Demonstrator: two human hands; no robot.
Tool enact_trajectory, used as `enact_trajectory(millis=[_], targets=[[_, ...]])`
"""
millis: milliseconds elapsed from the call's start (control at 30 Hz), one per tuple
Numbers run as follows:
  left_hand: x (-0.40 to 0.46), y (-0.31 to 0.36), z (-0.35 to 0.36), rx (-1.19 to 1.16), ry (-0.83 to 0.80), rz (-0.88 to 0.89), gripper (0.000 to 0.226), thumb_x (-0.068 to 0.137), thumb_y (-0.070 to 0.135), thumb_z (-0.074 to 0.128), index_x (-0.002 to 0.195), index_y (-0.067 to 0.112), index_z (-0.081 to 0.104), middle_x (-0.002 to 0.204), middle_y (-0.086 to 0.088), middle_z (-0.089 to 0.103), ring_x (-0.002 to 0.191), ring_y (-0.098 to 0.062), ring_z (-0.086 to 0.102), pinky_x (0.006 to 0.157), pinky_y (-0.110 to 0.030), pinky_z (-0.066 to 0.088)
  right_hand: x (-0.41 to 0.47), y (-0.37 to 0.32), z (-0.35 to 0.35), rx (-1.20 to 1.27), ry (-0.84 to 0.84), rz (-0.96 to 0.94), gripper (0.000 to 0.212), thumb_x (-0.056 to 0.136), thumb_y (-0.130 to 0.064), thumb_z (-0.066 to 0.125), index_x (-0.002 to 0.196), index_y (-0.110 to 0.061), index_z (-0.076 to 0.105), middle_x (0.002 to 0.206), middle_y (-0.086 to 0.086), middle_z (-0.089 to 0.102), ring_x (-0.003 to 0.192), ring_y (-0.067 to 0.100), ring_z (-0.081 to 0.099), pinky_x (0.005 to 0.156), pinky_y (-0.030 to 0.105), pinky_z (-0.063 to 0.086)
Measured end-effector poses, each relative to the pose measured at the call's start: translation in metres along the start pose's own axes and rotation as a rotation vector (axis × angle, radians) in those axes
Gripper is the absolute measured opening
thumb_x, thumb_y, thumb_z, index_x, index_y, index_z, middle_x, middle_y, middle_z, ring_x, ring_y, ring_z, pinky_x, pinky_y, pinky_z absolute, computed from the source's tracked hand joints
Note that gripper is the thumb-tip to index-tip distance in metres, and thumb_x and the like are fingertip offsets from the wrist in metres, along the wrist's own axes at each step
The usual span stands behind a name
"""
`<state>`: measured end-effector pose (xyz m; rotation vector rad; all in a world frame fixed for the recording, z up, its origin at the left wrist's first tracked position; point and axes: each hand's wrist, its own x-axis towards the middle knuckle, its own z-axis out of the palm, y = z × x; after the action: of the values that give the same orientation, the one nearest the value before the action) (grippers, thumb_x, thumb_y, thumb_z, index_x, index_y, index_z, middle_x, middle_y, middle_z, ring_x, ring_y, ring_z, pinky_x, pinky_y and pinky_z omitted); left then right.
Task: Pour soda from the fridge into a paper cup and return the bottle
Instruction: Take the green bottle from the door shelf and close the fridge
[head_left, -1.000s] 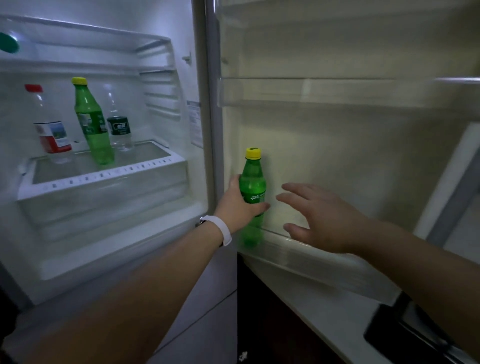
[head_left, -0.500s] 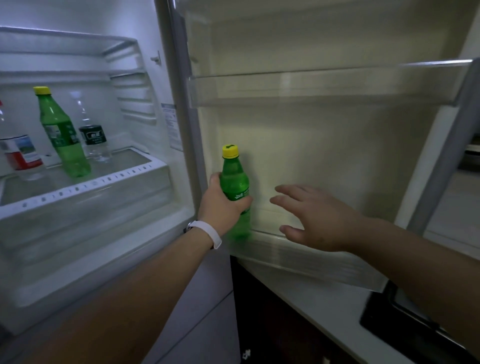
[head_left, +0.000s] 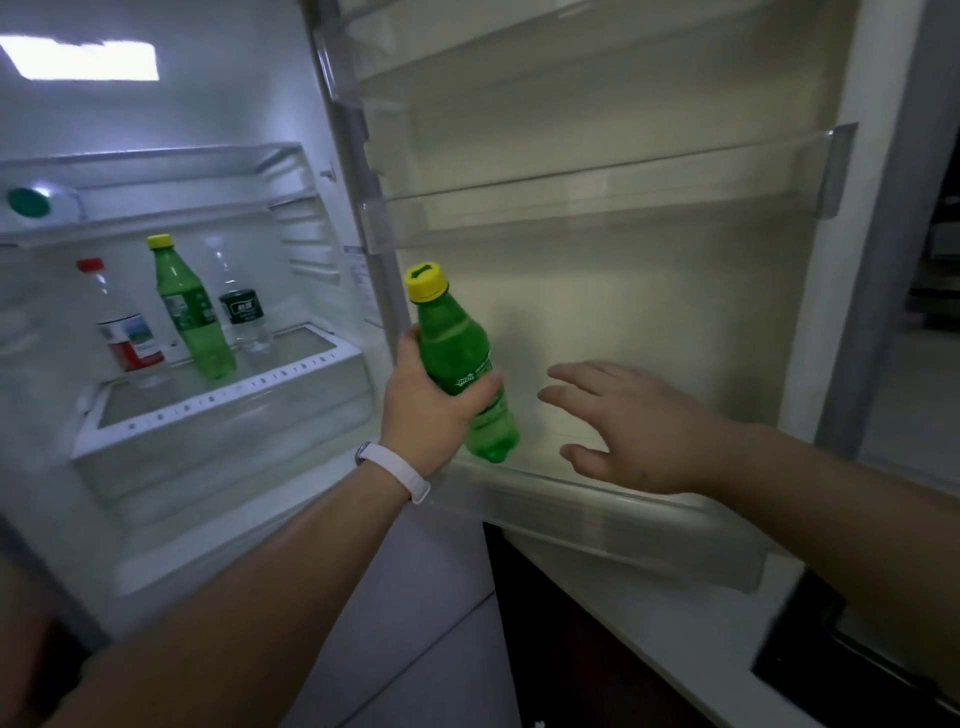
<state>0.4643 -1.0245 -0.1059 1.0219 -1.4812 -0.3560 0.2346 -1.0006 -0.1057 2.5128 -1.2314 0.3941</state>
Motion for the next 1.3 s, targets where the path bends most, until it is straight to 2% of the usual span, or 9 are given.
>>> enact_trajectory(millis=[233,367,467,600,700,867,967,1100,1300], targets=[[-0.023,0.064,0.017,0.047,0.032,0.043,0.059,0.066,0.029,0.083,0.114,0.020,0.049,0.100,0.003,0.066,0.089,-0.009,0.067,0.075,-0.026,0.054,-0.030,0.031,-0.025,0.031,0.035,-0.112,0.061,0.085,-0.054,0.044,0.139,-0.025,0.040,0.148,0.005,0.039,0.131,0.026,0.039,0.104,0.043,0.038],[-0.051,0.093,0.039,0.107,0.064,0.024,0.059,0.066,0.031,0.084,0.114,0.019,0.052,0.098,0.007,0.068,0.089,-0.009,0.067,0.076,-0.032,0.056,-0.063,0.051,-0.037,0.060,0.041,-0.164,0.064,0.085,-0.056,0.036,0.141,-0.026,0.036,0.150,0.003,0.034,0.133,0.025,0.036,0.106,0.042,0.036],[-0.076,0.118,0.059,0.140,0.084,0.024,0.055,0.070,0.022,0.085,0.115,0.014,0.054,0.098,0.005,0.069,0.087,-0.010,0.068,0.075,-0.029,0.056,-0.089,0.070,-0.047,0.078,0.051,-0.218,0.062,0.088,-0.054,0.043,0.144,-0.028,0.033,0.154,0.001,0.028,0.136,0.023,0.031,0.109,0.041,0.031],[-0.110,0.150,0.085,0.182,0.116,0.011,0.050,0.073,0.016,0.085,0.112,0.023,0.055,0.094,0.012,0.069,0.086,-0.006,0.068,0.073,-0.023,0.056,-0.120,0.088,-0.058,0.157,0.095,-0.265,0.060,0.091,-0.052,0.046,0.144,-0.031,0.032,0.155,-0.002,0.025,0.139,0.020,0.026,0.111,0.040,0.028],[-0.130,0.167,0.102,0.206,0.121,-0.018,0.047,0.073,0.017,0.085,0.106,0.029,0.055,0.092,0.014,0.070,0.086,-0.008,0.069,0.075,-0.026,0.056,-0.140,0.096,-0.063,0.235,0.087,-0.275,0.060,0.091,-0.051,0.047,0.145,-0.031,0.030,0.156,-0.005,0.023,0.140,0.018,0.024,0.112,0.038,0.026],[-0.143,0.191,0.129,0.195,0.092,-0.049,0.059,0.064,0.037,0.081,0.114,0.016,0.057,0.097,0.000,0.072,0.087,-0.017,0.070,0.079,-0.042,0.059,-0.164,0.123,-0.075,0.286,0.094,-0.252,0.060,0.090,-0.049,0.050,0.144,-0.031,0.032,0.155,-0.005,0.024,0.139,0.017,0.024,0.112,0.040,0.028],[-0.145,0.198,0.150,0.187,0.061,-0.049,0.063,0.063,0.039,0.080,0.115,0.015,0.057,0.097,-0.001,0.072,0.087,-0.017,0.070,0.078,-0.039,0.059,-0.178,0.143,-0.080,0.286,0.110,-0.209,0.059,0.091,-0.047,0.050,0.145,-0.031,0.031,0.155,-0.007,0.024,0.140,0.015,0.023,0.112,0.037,0.026],[-0.144,0.203,0.179,0.163,0.030,-0.048,0.056,0.064,0.031,0.082,0.112,0.018,0.057,0.094,0.001,0.071,0.084,-0.014,0.070,0.073,-0.032,0.059,-0.197,0.170,-0.076,0.315,0.124,-0.128,0.057,0.093,-0.041,0.050,0.145,-0.028,0.033,0.153,-0.006,0.026,0.138,0.014,0.023,0.111,0.035,0.024],[-0.136,0.202,0.220,0.138,0.001,-0.046,0.055,0.063,0.038,0.082,0.110,0.022,0.057,0.093,0.002,0.072,0.084,-0.015,0.071,0.075,-0.041,0.060,-0.215,0.211,-0.061,0.279,0.125,-0.032,0.059,0.092,-0.041,0.052,0.146,-0.026,0.033,0.152,-0.004,0.028,0.138,0.016,0.023,0.111,0.038,0.028]])
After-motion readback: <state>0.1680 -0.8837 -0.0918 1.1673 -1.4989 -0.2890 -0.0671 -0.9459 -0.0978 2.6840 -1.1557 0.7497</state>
